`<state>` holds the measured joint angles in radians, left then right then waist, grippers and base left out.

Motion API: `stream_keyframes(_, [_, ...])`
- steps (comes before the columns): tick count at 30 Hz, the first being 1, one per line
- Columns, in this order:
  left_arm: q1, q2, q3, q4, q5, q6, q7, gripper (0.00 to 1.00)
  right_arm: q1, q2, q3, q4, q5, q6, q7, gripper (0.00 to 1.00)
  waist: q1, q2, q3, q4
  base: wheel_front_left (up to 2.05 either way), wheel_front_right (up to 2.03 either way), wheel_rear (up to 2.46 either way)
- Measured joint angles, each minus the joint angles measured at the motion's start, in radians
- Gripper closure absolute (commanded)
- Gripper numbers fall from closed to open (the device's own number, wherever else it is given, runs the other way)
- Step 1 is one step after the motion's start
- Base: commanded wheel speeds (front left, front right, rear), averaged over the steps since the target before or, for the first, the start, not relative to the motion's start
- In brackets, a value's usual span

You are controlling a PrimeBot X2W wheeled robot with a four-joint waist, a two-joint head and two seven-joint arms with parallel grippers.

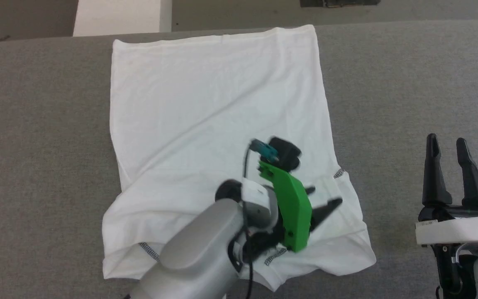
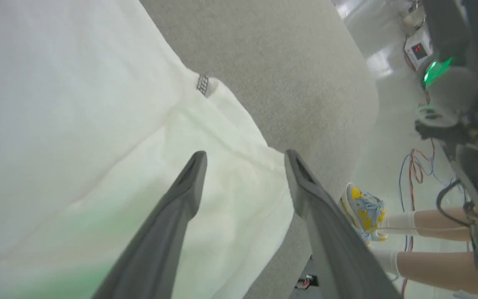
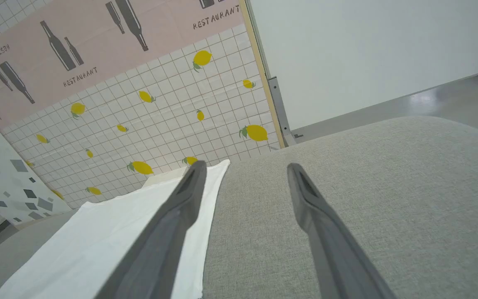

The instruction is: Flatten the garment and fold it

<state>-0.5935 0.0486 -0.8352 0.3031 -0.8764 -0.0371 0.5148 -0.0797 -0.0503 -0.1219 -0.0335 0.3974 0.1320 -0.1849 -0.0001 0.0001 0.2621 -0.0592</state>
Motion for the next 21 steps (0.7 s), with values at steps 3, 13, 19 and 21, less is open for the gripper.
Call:
stream_keyframes(3, [-0.031,0.016,0.104,-0.040,-0.005,0.026,-0.128,0.00,0.000,0.000,0.004,-0.001,0.000,0.000,0.002,0.00,0.0000,0.0000,-0.009,0.022,0.00,0.00,0.00])
stream_keyframes(13, [-0.019,0.268,0.387,-0.073,0.225,0.160,-0.681,0.00,-0.007,0.000,0.021,0.006,-0.011,0.000,0.076,0.00,0.0000,-0.0001,-0.043,0.075,0.00,0.00,0.00])
stream_keyframes(19, [0.128,0.318,0.515,-0.185,0.301,0.236,-0.769,0.00,-0.132,-0.002,0.047,0.058,-0.035,0.000,0.232,0.00,0.0000,-0.0001,-0.019,0.070,0.00,0.00,0.00])
stream_keyframes(21, [0.171,0.315,0.559,-0.257,0.332,0.259,-0.772,0.00,-0.204,-0.002,0.030,0.077,-0.043,0.000,0.280,0.00,0.0001,-0.0001,0.000,0.066,0.00,0.00,0.00])
